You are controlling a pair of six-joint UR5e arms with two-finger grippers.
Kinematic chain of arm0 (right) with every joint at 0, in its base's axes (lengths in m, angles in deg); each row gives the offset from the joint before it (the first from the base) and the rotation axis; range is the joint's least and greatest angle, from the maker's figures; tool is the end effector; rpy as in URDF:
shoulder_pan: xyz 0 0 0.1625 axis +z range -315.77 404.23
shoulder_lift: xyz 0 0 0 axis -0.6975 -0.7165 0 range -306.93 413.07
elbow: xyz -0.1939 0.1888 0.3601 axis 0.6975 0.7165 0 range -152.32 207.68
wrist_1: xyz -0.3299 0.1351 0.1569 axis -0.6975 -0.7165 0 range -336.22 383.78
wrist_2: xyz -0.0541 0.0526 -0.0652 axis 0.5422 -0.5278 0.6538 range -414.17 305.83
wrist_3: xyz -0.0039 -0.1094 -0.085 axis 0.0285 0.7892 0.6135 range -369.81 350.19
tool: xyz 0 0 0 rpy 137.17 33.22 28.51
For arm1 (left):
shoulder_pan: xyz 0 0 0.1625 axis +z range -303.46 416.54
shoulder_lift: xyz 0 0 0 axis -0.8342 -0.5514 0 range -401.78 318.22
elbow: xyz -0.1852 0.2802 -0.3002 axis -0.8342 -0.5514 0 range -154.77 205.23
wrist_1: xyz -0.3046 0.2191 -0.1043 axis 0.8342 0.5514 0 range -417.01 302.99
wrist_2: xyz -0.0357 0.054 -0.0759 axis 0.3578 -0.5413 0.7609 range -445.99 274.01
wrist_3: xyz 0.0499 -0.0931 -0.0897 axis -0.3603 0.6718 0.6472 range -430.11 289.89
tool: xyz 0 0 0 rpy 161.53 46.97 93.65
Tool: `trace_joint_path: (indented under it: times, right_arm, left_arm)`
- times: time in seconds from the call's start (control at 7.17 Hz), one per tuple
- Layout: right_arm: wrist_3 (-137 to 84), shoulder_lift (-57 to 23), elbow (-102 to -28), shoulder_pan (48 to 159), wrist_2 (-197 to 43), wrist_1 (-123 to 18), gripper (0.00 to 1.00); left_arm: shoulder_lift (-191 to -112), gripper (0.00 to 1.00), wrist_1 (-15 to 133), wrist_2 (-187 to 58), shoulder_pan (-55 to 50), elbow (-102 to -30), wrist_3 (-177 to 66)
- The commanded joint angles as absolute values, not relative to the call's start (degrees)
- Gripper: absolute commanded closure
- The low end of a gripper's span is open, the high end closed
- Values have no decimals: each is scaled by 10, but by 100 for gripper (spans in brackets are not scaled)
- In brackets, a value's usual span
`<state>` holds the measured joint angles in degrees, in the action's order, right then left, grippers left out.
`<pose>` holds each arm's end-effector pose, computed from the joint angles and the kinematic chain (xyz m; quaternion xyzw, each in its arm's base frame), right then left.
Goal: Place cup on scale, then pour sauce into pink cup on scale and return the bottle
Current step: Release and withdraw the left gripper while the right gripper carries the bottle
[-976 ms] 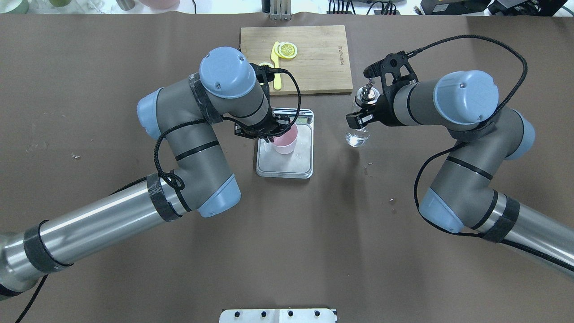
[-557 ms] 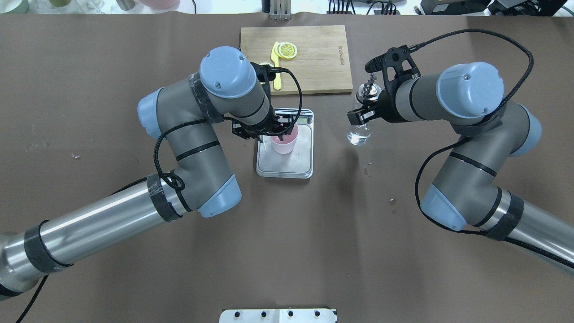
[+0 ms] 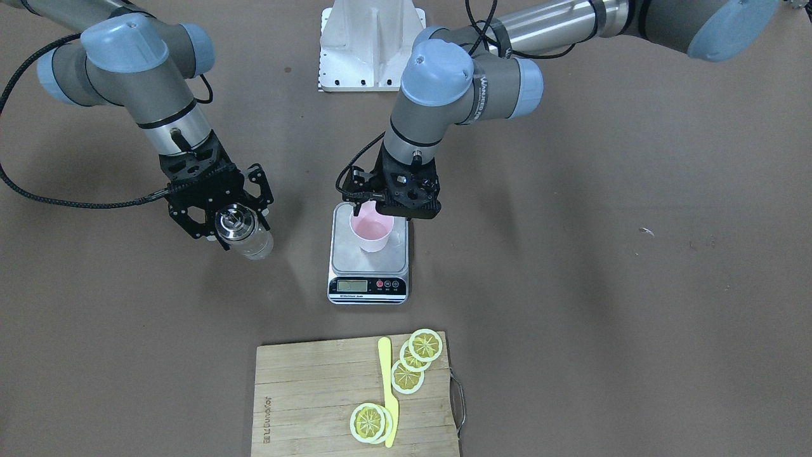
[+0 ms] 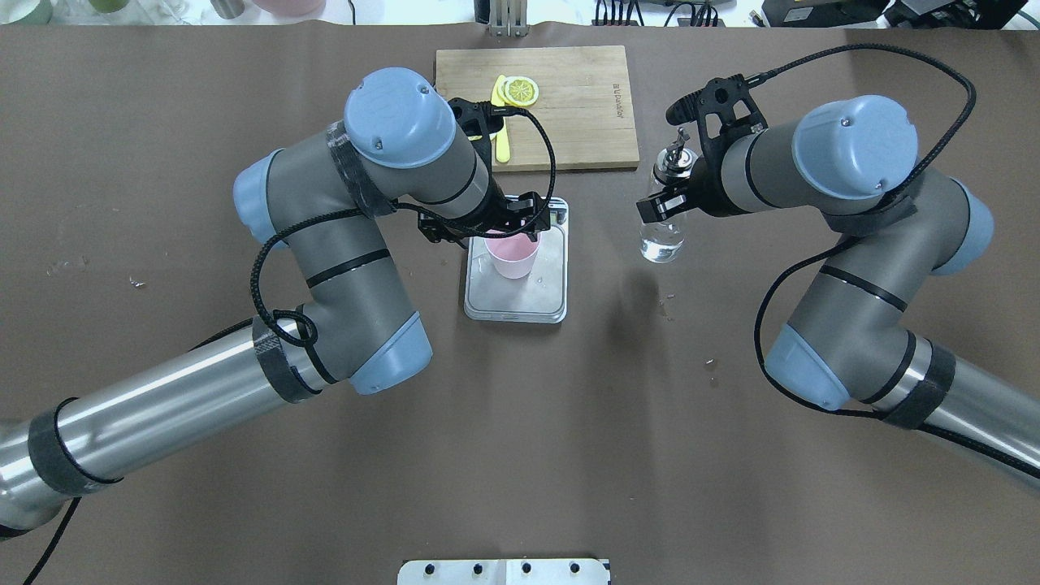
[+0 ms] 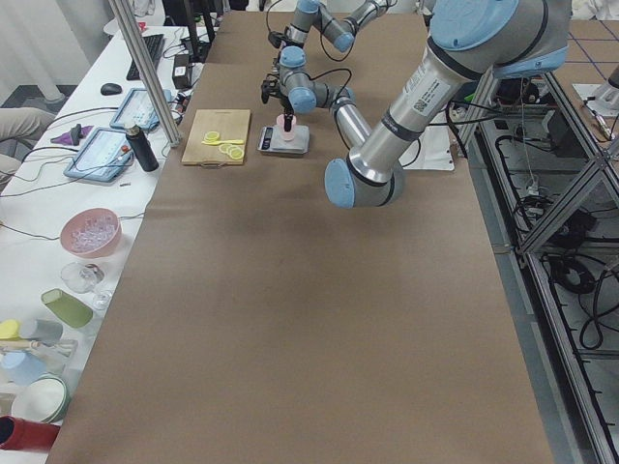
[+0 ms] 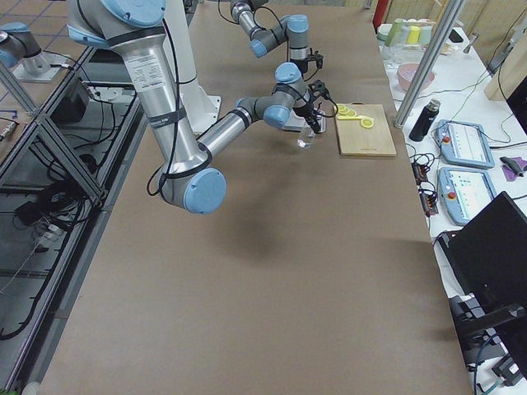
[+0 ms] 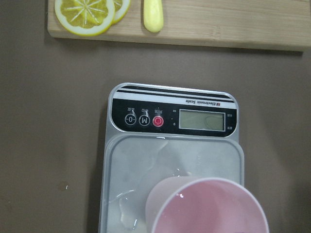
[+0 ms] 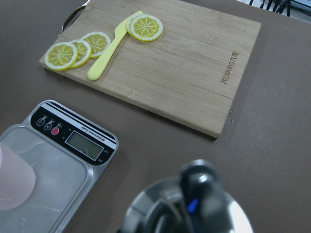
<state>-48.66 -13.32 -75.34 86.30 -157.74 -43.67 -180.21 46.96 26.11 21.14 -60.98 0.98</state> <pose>-0.4081 -0.5042 0.3403 0.2858 -0.4115 -0.1265 0.8562 0.5717 -0.5058 0.1861 0.0704 0.5037 -0.0299 0.8605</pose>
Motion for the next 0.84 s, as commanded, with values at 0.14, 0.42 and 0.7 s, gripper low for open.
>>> trace_joint_path:
  times: [0.14,0.42,0.7]
  right_arm:
    - [-452,-97,-772,862,-1572,-554,100]
    - [-409,-73,-788,861,-1560,-633,100]
    - [-389,-71,-790,843,-1539,-663,100]
  left_arm:
    - [-1758,3,465,344,150,-691,10]
    - [-1722,3,467,376,102,-711,-1]
    - [-1687,3,465,400,49,-711,-61]
